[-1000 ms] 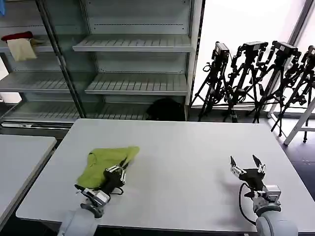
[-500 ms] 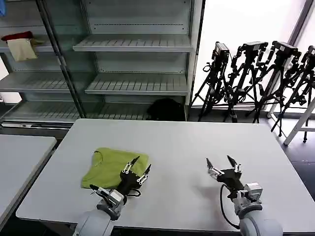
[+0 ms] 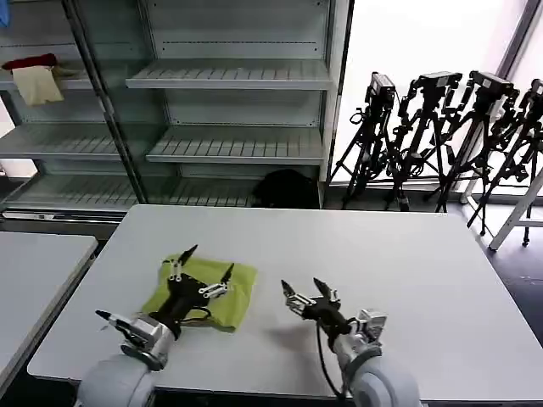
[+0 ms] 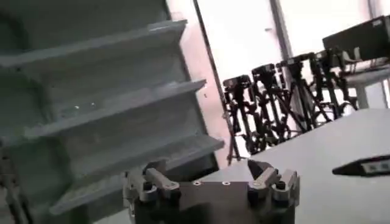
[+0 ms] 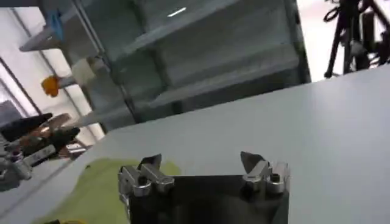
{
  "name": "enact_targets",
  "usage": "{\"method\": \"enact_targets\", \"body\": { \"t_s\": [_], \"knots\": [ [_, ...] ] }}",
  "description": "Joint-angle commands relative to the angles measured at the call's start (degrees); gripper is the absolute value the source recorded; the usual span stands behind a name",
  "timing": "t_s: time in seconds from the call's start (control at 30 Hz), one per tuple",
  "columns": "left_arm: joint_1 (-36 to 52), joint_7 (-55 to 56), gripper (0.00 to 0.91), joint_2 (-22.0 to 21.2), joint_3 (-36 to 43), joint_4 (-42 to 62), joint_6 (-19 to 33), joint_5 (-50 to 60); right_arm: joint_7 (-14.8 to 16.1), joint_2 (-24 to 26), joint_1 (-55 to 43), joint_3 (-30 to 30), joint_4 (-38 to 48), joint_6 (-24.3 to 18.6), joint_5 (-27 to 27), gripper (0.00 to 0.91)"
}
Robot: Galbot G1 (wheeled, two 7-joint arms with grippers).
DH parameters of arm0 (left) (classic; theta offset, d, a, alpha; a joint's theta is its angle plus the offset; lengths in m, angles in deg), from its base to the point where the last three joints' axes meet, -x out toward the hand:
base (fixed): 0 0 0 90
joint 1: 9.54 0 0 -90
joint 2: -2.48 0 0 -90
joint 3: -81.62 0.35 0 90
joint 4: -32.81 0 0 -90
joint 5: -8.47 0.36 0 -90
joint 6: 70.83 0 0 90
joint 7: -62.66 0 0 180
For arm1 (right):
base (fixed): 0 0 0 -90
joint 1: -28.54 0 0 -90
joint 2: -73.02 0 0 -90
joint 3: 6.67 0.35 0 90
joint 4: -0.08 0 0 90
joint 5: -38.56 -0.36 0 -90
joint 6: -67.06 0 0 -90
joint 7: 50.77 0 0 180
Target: Fold and organize the clothes.
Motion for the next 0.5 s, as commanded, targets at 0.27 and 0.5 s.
{"method": "enact_targets", "body": {
  "t_s": [0.27, 0.5],
  "knots": [
    [-7.3, 0.9, 0.907, -5.2, -6.8, -1.5, 1.5, -3.7, -9.9, -12.5, -8.1, -11.9, 16.2, 1.9, -8.5, 0.544],
    [-8.0, 1.4, 0.907, -5.4, -7.0, -0.8, 2.0, -4.6, -11.7, -12.1, -8.8, -11.3, 17.2, 1.9, -8.6, 0.0]
  ]
}}
